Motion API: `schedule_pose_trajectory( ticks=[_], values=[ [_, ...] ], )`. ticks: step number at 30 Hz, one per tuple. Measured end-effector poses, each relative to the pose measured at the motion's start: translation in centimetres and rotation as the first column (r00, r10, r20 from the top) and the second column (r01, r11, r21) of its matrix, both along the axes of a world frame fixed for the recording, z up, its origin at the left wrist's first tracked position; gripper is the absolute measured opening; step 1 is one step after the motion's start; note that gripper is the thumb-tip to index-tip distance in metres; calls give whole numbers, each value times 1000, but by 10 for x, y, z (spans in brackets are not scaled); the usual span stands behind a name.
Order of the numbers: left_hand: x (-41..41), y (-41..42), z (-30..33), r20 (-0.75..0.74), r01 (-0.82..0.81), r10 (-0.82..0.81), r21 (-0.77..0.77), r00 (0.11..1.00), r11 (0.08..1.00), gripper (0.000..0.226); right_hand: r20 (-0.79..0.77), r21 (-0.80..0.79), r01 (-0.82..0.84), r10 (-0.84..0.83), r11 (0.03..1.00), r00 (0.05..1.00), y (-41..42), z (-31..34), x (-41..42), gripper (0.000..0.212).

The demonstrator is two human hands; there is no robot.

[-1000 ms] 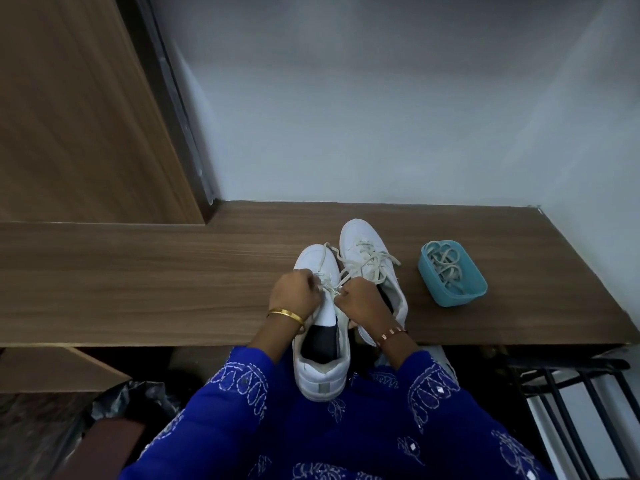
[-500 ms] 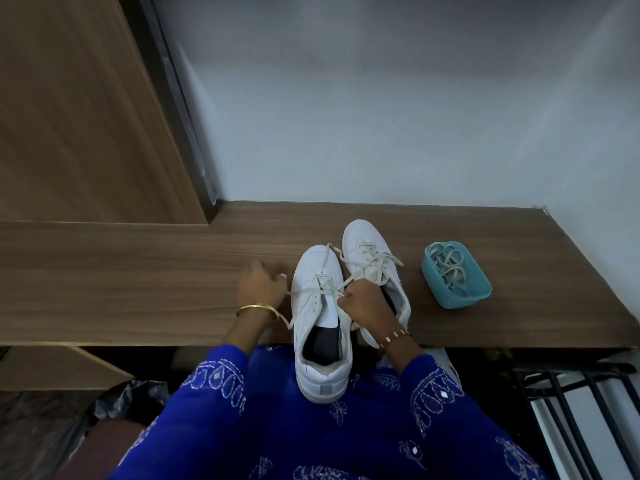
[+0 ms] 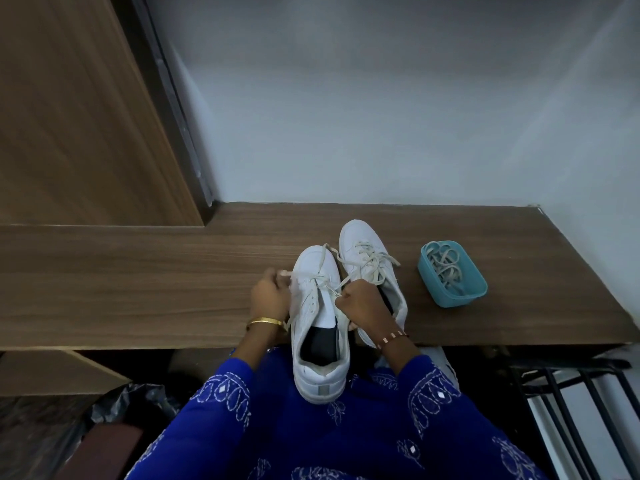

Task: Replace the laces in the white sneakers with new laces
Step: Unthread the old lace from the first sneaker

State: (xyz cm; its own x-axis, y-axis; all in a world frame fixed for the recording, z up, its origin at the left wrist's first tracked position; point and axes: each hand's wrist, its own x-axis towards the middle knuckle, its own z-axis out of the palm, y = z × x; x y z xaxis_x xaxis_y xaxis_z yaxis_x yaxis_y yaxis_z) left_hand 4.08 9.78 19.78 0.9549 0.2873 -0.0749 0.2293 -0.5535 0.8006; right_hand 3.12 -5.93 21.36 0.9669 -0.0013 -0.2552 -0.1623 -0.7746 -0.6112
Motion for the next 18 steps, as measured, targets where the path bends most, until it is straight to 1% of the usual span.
schedule_pose_trajectory(
  ticks=[1,2,3,5,6,8,9,11,13,14,18],
  values=[
    [1,6,0,10,-65,66,-25,998,998,21,0,-7,2,-2,1000,1000,-1,-1,1,40],
    [1,12,1,1,-91,91,-10,996,996,22,-2,-12,2,-2,1000,1000,-1,-2,1,40],
    [1,16,3,-29,-77,78,32,997,997,22,-3,-16,5,-5,1000,1000,0,-3,1,40],
    [2,21,3,-97,-16,27,111,995,994,16,-2,-36,-9,9,999,1000,2,-2,2,40],
    [1,21,2,-123,15,2,132,992,991,17,0,-62,-22,22,998,1000,5,-2,2,40],
    [0,16,-3,-116,113,-92,184,989,977,23,15,-113,-39,41,993,999,9,0,2,40],
    [-2,11,-4,-98,158,-142,189,985,969,23,28,-133,-39,43,990,999,11,0,2,40],
    [-8,-4,0,-95,217,-207,121,974,969,20,37,-162,-41,48,986,998,15,-2,3,38],
    [-15,-16,5,-92,241,-235,70,968,968,19,28,-194,-57,64,979,998,18,-3,5,34],
    [-18,-19,6,-82,251,-245,73,966,965,21,22,-204,-62,67,977,997,18,-3,5,32],
    [-21,-20,2,-67,295,-288,143,955,945,42,25,-230,-83,91,970,995,12,2,5,38]
  ],
)
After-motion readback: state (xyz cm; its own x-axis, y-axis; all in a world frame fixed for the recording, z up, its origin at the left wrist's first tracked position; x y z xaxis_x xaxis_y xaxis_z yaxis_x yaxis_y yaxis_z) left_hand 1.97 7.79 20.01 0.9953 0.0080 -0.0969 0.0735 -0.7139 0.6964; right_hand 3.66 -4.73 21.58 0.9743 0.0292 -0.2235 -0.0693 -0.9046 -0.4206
